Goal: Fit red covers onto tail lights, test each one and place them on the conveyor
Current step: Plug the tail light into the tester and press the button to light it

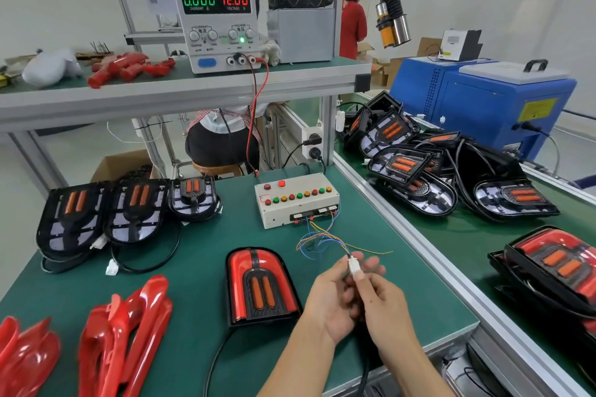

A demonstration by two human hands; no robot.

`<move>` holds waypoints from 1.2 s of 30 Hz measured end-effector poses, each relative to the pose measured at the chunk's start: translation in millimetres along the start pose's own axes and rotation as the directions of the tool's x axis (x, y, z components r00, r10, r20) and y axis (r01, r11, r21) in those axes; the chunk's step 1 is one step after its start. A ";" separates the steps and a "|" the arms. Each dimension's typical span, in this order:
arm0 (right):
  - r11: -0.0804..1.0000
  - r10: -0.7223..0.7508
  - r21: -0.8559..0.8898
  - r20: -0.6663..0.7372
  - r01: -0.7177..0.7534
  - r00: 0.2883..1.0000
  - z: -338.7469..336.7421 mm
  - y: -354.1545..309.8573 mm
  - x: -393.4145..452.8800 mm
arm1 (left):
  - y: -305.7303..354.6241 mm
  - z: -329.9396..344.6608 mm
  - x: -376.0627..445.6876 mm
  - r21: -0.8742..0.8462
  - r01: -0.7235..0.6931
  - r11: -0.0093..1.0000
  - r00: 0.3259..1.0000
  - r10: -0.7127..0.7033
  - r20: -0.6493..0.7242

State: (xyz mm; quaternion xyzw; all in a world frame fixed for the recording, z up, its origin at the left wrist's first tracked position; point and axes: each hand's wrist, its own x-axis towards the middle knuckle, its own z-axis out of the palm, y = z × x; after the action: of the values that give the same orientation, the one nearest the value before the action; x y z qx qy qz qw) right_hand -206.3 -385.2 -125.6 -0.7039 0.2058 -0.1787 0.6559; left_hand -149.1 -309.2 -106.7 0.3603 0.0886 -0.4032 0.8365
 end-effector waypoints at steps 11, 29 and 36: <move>0.990 0.000 -0.138 -0.034 -0.005 0.999 0.2 5.2 3.3 | -1.8 -2.0 2.7 0.012 0.008 1.000 1.000 -0.008 0.006; 0.901 0.073 -0.354 -0.443 -0.249 0.893 -27.0 -7.3 30.5 | 2.8 16.5 -33.1 0.962 -0.156 0.224 0.839 0.545 0.009; 0.806 0.028 -0.504 -0.493 -0.312 0.869 -20.6 -18.4 39.9 | 31.8 -11.5 -78.4 0.956 -0.271 0.114 0.792 0.590 0.155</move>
State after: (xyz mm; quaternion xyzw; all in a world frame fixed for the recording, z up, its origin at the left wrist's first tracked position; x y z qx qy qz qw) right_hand -182.1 -422.7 -106.5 -0.7812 0.4637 -0.2103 0.3612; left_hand -175.7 -240.4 -63.8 0.8442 -0.1699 -0.0555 0.5054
